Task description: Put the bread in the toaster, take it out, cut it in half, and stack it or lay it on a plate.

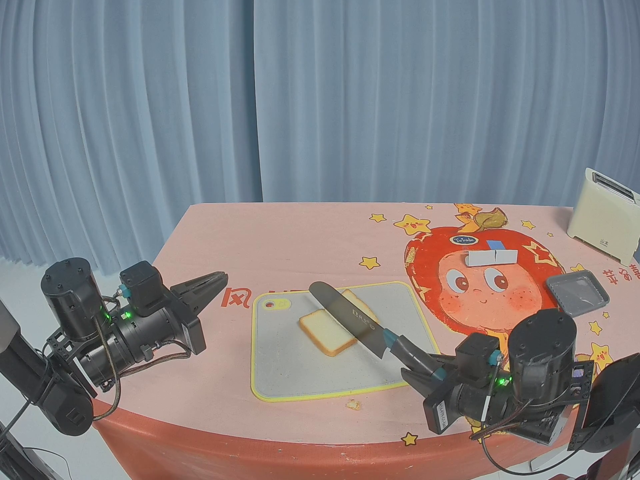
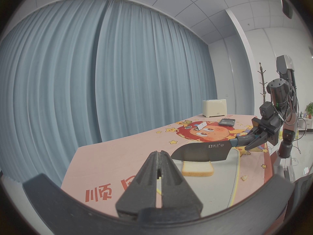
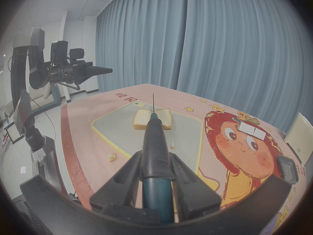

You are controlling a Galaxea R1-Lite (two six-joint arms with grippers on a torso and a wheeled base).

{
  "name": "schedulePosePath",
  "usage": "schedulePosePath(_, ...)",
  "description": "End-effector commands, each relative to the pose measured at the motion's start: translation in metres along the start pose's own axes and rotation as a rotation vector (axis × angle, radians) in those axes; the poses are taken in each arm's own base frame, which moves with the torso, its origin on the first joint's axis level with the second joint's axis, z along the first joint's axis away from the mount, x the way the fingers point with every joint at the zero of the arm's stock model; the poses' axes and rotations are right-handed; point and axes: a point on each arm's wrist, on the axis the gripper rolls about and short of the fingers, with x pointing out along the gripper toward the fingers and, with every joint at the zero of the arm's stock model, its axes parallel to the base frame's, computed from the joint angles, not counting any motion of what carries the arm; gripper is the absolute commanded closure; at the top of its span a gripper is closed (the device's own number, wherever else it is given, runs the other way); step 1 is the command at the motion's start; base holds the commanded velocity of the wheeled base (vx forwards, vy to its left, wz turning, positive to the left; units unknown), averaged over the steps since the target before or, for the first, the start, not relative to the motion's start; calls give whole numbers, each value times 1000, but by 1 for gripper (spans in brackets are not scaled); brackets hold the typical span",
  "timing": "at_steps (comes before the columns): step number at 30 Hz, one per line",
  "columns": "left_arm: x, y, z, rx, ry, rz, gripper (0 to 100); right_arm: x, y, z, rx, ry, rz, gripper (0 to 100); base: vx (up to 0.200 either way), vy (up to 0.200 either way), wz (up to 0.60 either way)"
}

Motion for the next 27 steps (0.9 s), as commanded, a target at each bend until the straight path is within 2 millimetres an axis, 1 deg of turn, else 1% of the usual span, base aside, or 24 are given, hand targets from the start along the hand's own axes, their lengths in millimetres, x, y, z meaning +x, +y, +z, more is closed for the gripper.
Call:
schedulePosePath(1,0,0,-2,-2,7,0,100,6,2,-7,-12,33,-3,100,0,0,0)
schedulePosePath(6,1,0,0,1,-2,-7,100,4,2,-5,-11,22,2,100,0,0,0)
schedulePosePath(10,4,-1,10,13,-50,-16,100,5,4,-6,-13,25,5,100,0,0,0)
schedulePosePath(15,21,7,31,42,-146,-54,100,4,4,0,-5,1,7,100,0,0,0)
schedulePosePath(16,21,7,32,43,-149,-56,100,4,4,0,-4,1,7,100,0,0,0)
schedulePosePath(17,28,9,42,54,-183,-82,100,2,3,4,3,-17,10,100,0,0,0)
schedulePosePath(20,35,9,48,56,-183,-94,100,2,4,6,4,-25,13,100,0,0,0)
schedulePosePath(21,42,4,54,51,-176,-121,100,2,4,5,2,-19,13,100,0,0,0)
schedulePosePath(23,48,-1,60,43,-170,-146,100,2,4,4,1,-16,11,100,0,0,0)
schedulePosePath(27,57,-2,65,30,-132,-162,100,2,3,5,3,-20,10,100,0,0,0)
